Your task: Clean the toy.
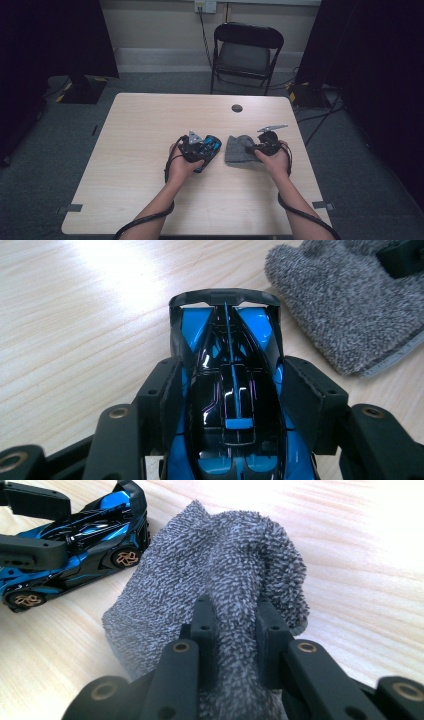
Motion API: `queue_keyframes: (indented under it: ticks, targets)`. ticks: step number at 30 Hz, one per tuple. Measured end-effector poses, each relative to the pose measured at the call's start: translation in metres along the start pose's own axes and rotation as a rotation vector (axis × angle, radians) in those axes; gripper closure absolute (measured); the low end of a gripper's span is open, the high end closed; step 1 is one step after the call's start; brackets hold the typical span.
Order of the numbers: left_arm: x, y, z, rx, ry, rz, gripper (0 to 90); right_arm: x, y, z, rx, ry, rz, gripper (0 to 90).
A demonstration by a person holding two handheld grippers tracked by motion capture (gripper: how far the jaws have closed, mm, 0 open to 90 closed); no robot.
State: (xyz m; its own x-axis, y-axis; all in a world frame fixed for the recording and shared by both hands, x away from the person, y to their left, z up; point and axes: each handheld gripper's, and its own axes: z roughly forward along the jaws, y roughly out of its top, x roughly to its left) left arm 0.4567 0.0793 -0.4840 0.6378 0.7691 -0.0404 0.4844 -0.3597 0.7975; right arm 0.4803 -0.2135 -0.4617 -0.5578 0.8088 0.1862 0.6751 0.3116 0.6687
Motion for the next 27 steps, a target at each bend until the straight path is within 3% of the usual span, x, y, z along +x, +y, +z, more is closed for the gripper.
queue_keyframes:
  ticks: [12, 27]
  targets:
    - [0.001, 0.000, 0.000, -0.001, -0.004, 0.002, 42.6, 0.012, -0.001, 0.021, 0.043, -0.004, -0.016, 74.5]
    - [0.001, 0.000, 0.000, 0.001, -0.002, 0.001, 42.7, 0.024, -0.005, 0.020, 0.061, 0.035, -0.063, 74.4]
